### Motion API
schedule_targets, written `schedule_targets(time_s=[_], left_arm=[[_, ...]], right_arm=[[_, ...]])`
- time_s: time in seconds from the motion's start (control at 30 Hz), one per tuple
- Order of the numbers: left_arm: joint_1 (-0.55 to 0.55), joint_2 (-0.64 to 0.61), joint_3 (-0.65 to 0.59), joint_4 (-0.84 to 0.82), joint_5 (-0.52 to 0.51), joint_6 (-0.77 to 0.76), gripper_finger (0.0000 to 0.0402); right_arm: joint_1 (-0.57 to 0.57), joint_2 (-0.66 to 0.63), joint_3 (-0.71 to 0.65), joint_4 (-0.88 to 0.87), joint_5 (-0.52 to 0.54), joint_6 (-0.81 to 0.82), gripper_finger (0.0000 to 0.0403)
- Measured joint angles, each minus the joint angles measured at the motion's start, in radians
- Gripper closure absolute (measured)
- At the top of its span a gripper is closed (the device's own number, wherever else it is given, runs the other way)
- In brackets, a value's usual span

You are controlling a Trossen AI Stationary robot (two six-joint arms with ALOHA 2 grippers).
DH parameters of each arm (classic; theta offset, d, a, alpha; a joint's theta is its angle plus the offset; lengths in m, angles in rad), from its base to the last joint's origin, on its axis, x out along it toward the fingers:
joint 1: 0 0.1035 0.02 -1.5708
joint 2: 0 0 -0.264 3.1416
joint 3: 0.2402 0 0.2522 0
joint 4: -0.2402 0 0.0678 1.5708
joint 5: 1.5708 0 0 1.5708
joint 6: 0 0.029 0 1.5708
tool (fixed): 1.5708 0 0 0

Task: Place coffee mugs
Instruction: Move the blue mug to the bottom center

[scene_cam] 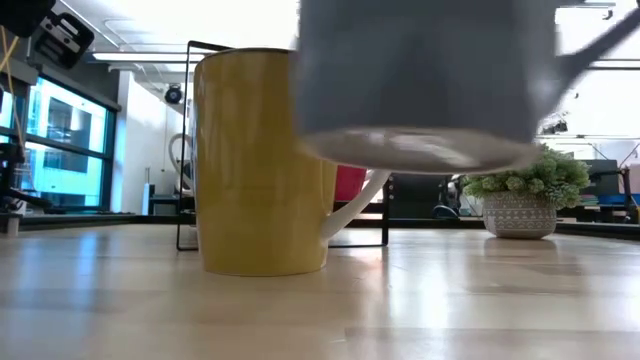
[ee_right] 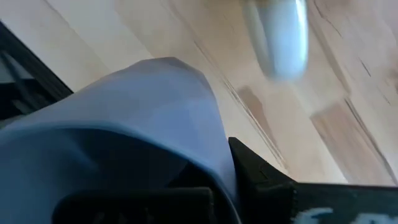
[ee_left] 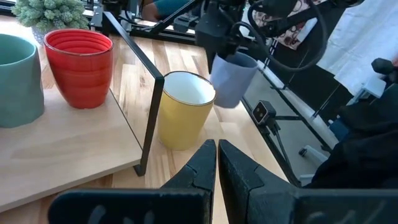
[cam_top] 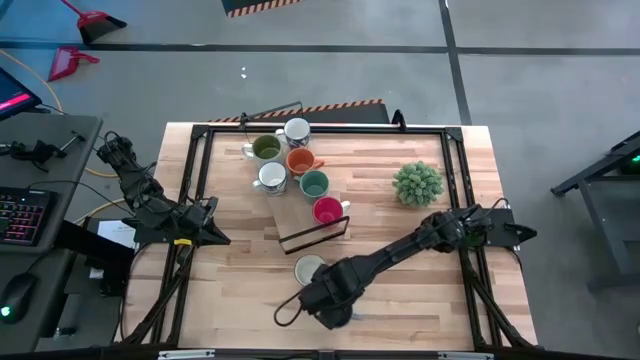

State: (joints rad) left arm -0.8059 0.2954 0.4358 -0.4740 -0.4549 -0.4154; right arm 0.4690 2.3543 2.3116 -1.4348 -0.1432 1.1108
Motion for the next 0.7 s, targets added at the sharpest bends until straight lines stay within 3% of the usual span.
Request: schedule_targets(time_s=[0.43,0.7], left_arm=[[0.0,0.0,0.0,0.0,0.0,0.0,0.0392],[0.0,0.0,0.0,0.0,0.0,0.0,0.0392]], right_arm=[[-0.011,0.048,0.0,0.157,0.027,-0.065,0.0403],[-0.007,0.091,0.0,0.152,0.02,-0.077,0.0403]])
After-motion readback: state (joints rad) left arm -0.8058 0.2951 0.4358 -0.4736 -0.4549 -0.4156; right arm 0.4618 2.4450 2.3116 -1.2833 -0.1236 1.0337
